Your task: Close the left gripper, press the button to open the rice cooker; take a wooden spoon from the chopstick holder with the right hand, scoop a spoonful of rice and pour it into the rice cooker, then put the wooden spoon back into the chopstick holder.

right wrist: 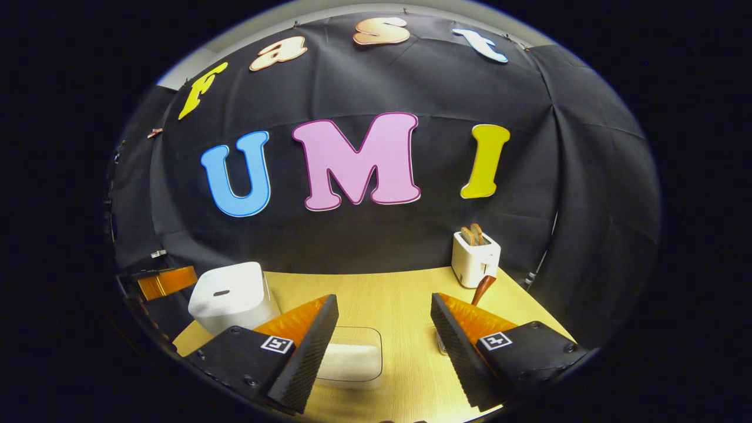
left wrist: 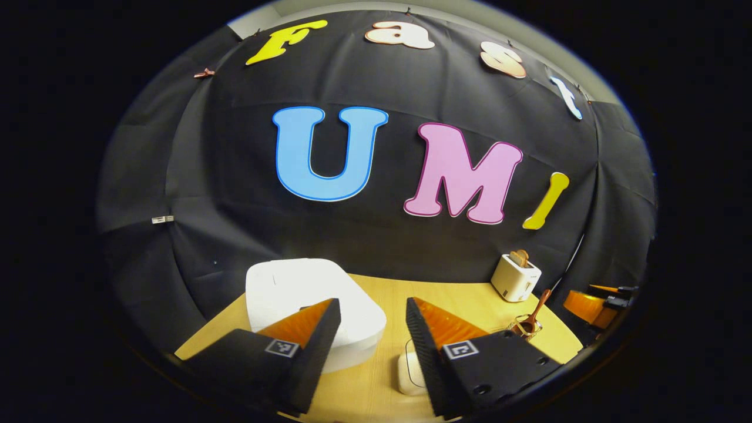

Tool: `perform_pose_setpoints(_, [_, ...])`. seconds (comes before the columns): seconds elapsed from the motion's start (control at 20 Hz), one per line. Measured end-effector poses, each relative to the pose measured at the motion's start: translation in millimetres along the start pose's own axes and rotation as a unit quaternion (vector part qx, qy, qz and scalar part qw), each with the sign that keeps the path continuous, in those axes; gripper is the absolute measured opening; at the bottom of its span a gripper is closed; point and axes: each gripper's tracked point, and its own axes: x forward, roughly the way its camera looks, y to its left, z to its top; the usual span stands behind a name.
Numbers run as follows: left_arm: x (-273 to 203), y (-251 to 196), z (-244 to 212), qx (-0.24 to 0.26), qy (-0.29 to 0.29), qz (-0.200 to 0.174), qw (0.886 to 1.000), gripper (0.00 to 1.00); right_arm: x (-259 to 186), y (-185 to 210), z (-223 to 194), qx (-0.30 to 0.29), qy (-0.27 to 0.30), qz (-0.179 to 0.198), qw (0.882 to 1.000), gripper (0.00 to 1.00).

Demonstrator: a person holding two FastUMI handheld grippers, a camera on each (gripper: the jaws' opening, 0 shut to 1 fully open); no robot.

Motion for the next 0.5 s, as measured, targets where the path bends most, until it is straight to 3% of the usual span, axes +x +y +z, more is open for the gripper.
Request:
perform_pose_setpoints(0.2, [28,20,10,-0.012,0.012,0.003,1.000,0.43,3,-8,0,-0.001,0.001,-0.017,1.000,0.98])
perform_pose_setpoints(0.35, [57,57,9,-0.015,0.033,0.056,0.998,0.12,2,-13,0,0.000,0.000,-0.027,1.000,0.98])
perform_pose_setpoints(0.4, [67,60,3,-0.021,0.051,0.049,0.997,0.05,2,-14,-1,0.000,0.001,-0.029,1.000,0.98])
perform_pose_setpoints(0.5, [85,63,-19,-0.038,0.107,0.038,0.993,0.05,2,-16,-5,0.002,0.006,-0.034,0.999,0.98])
